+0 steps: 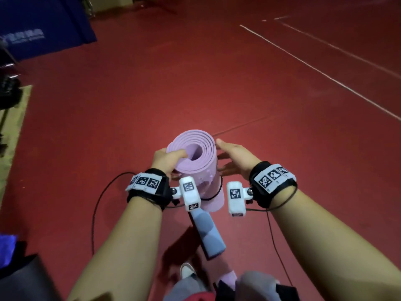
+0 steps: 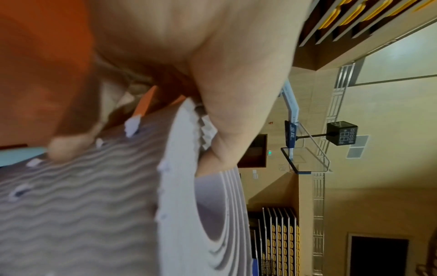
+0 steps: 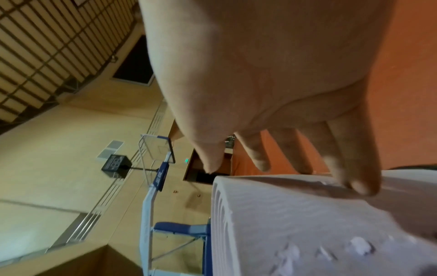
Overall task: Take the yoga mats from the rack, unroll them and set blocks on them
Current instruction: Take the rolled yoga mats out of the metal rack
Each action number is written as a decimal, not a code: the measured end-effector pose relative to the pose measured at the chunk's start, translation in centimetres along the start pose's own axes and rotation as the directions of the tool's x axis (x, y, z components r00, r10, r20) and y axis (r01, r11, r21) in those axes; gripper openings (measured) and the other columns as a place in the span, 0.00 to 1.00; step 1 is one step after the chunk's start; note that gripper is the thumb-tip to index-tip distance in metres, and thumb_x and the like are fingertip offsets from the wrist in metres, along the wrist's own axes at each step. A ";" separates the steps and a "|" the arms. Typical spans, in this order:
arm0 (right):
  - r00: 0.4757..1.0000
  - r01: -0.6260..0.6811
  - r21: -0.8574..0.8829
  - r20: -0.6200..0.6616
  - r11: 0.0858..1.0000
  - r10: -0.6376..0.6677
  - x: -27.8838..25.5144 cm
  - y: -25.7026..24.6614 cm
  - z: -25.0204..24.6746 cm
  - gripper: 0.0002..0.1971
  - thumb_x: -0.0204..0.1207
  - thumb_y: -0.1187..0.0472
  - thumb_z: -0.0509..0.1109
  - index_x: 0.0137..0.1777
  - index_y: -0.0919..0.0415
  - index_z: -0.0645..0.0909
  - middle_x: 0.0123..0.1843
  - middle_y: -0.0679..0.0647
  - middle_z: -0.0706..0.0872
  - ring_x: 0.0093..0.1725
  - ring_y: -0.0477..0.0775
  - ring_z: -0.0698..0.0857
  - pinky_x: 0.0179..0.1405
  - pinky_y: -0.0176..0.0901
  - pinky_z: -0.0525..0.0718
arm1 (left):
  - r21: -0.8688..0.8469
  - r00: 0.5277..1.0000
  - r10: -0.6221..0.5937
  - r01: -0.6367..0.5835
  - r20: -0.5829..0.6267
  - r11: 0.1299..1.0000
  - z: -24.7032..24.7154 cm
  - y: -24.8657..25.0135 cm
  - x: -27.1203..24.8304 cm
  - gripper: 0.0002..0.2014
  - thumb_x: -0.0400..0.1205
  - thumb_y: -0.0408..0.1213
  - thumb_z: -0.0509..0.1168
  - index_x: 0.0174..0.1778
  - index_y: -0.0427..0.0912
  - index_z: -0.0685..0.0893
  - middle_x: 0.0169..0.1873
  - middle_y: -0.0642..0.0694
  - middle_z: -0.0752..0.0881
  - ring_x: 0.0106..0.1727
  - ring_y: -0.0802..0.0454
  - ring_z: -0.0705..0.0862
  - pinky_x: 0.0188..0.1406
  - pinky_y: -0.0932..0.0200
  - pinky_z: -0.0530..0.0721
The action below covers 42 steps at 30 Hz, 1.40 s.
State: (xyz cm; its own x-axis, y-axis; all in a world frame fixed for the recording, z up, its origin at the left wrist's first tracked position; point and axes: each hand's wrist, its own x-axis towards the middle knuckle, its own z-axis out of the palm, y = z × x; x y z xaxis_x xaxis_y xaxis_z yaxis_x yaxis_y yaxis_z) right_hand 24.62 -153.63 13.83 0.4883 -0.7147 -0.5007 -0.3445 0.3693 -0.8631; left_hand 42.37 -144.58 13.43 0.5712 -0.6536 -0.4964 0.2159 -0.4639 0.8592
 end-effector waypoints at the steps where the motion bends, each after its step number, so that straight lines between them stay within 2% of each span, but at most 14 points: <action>1: 1.000 -0.007 0.058 -0.021 0.998 0.008 1.2 -0.8 -0.7 0.21 0.82 0.41 0.65 0.65 0.56 0.80 0.58 0.62 0.84 0.42 0.63 0.82 0.51 0.61 0.87 | -0.011 1.000 -0.009 0.009 0.008 1.000 0.5 1.3 1.3 0.05 0.74 0.29 0.73 0.43 0.40 0.85 0.28 0.42 0.82 0.25 0.47 0.80 0.17 0.64 0.76; 4: 0.999 -0.001 0.149 -0.044 0.989 0.007 4.3 -2.4 -3.0 0.09 0.84 0.49 0.66 0.57 0.53 0.79 0.46 0.57 0.82 0.38 0.58 0.82 0.42 0.51 0.84 | -0.079 0.999 -0.009 0.011 0.031 0.997 2.1 4.0 4.7 0.09 0.73 0.30 0.73 0.48 0.39 0.85 0.35 0.39 0.84 0.30 0.43 0.82 0.21 0.59 0.81; 7: 0.996 -0.019 0.111 -0.087 0.994 0.029 8.4 -3.6 -5.5 0.14 0.83 0.61 0.65 0.67 0.54 0.75 0.40 0.53 0.81 0.34 0.54 0.80 0.38 0.45 0.83 | -0.118 0.999 0.003 0.004 0.052 0.993 3.9 6.4 7.8 0.11 0.73 0.29 0.74 0.51 0.38 0.86 0.38 0.37 0.85 0.34 0.39 0.84 0.27 0.43 0.89; 9: 0.995 -0.038 0.078 -0.091 0.996 0.045 11.7 -4.2 -7.1 0.19 0.80 0.66 0.66 0.70 0.53 0.73 0.40 0.52 0.82 0.33 0.52 0.79 0.35 0.42 0.83 | -0.146 0.999 0.002 0.006 0.052 0.989 5.0 8.0 10.2 0.08 0.74 0.29 0.73 0.47 0.39 0.85 0.38 0.37 0.85 0.33 0.39 0.84 0.38 0.27 0.88; 14: 0.985 -0.128 -0.040 -0.123 0.991 0.122 22.7 -4.7 -12.1 0.15 0.78 0.67 0.65 0.62 0.54 0.80 0.49 0.56 0.83 0.40 0.55 0.80 0.38 0.42 0.78 | -0.230 0.999 -0.023 0.028 0.021 0.973 9.6 11.6 17.5 0.14 0.68 0.35 0.76 0.47 0.36 0.85 0.36 0.34 0.84 0.34 0.39 0.81 0.50 0.19 0.82; 17: 0.983 -0.134 -0.052 -0.137 0.990 0.125 30.5 -5.6 -16.2 0.11 0.72 0.69 0.62 0.47 0.60 0.85 0.39 0.61 0.80 0.34 0.57 0.76 0.37 0.49 0.74 | -0.272 0.999 -0.040 0.031 -0.029 0.962 14.0 13.8 21.9 0.12 0.69 0.34 0.75 0.47 0.37 0.85 0.33 0.36 0.84 0.36 0.40 0.82 0.51 0.21 0.81; 19: 0.986 -0.138 -0.051 -0.098 0.989 0.133 35.1 -7.1 -19.2 0.13 0.73 0.69 0.64 0.54 0.60 0.85 0.45 0.62 0.83 0.35 0.58 0.78 0.36 0.46 0.76 | -0.316 0.995 -0.060 0.034 -0.075 0.948 16.9 15.3 24.4 0.07 0.73 0.30 0.73 0.45 0.37 0.85 0.29 0.40 0.84 0.34 0.42 0.83 0.49 0.27 0.84; 21: 0.988 -0.146 -0.070 -0.050 0.987 0.143 37.9 -9.0 -22.0 0.15 0.79 0.65 0.66 0.65 0.55 0.80 0.54 0.56 0.83 0.45 0.57 0.80 0.43 0.46 0.77 | -0.348 0.989 -0.075 0.026 -0.128 0.937 19.5 17.2 26.3 0.05 0.73 0.28 0.72 0.43 0.36 0.85 0.26 0.42 0.83 0.32 0.43 0.82 0.44 0.32 0.86; 23: 0.987 -0.159 -0.088 -0.034 0.983 0.157 40.3 -11.1 -24.7 0.12 0.83 0.62 0.65 0.65 0.52 0.75 0.53 0.52 0.80 0.48 0.58 0.78 0.50 0.48 0.75 | -0.382 0.984 -0.087 0.022 -0.153 0.924 21.3 19.2 28.0 0.05 0.75 0.26 0.70 0.44 0.35 0.83 0.26 0.41 0.82 0.28 0.44 0.82 0.34 0.37 0.88; 27: 0.992 -0.123 -0.071 -0.001 0.990 0.123 45.9 -13.4 -26.8 0.05 0.85 0.60 0.65 0.54 0.60 0.78 0.36 0.55 0.79 0.32 0.54 0.77 0.32 0.42 0.76 | -0.425 0.977 -0.069 -0.024 -0.201 0.905 21.8 22.3 30.8 0.06 0.77 0.29 0.70 0.49 0.35 0.83 0.33 0.40 0.81 0.27 0.43 0.84 0.25 0.44 0.87; 33: 0.996 -0.083 -0.050 -0.038 0.995 0.081 54.6 -16.4 -24.7 0.10 0.83 0.62 0.67 0.39 0.54 0.74 0.34 0.54 0.78 0.29 0.52 0.73 0.31 0.41 0.73 | -0.498 0.963 -0.098 -0.042 -0.251 0.866 19.9 24.2 35.2 0.19 0.71 0.36 0.72 0.58 0.37 0.84 0.44 0.36 0.83 0.37 0.39 0.86 0.34 0.41 0.87; 36: 0.997 -0.078 -0.127 -0.002 0.989 0.078 59.2 -17.0 -22.5 0.11 0.81 0.66 0.66 0.37 0.55 0.76 0.32 0.55 0.78 0.29 0.52 0.72 0.32 0.42 0.71 | -0.527 0.956 -0.104 -0.059 -0.274 0.848 17.8 23.7 37.7 0.13 0.77 0.33 0.70 0.57 0.35 0.84 0.39 0.35 0.85 0.32 0.40 0.86 0.34 0.41 0.88; 39: 0.996 -0.061 -0.180 0.049 0.982 0.071 63.9 -18.1 -19.2 0.10 0.81 0.68 0.67 0.38 0.57 0.78 0.34 0.55 0.81 0.31 0.53 0.77 0.32 0.42 0.76 | -0.569 0.937 -0.154 -0.054 -0.312 0.821 14.9 23.5 41.4 0.12 0.77 0.33 0.69 0.56 0.35 0.85 0.36 0.37 0.86 0.27 0.42 0.86 0.31 0.44 0.88; 42: 0.997 -0.033 -0.172 0.063 0.984 0.044 69.1 -19.1 -15.1 0.06 0.81 0.68 0.66 0.43 0.60 0.81 0.37 0.59 0.84 0.36 0.57 0.80 0.39 0.48 0.82 | -0.597 0.920 -0.206 -0.037 -0.334 0.802 11.7 22.9 46.0 0.23 0.70 0.36 0.73 0.60 0.32 0.84 0.42 0.34 0.85 0.31 0.40 0.85 0.35 0.43 0.87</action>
State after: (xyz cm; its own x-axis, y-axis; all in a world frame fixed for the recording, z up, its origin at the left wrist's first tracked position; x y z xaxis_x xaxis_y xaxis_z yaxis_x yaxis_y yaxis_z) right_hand 52.84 -218.99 -3.29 0.5219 -0.6591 -0.5415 -0.4934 0.2846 -0.8219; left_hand 64.39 -192.28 8.83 0.7452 -0.3064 -0.5923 0.6245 0.0092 0.7810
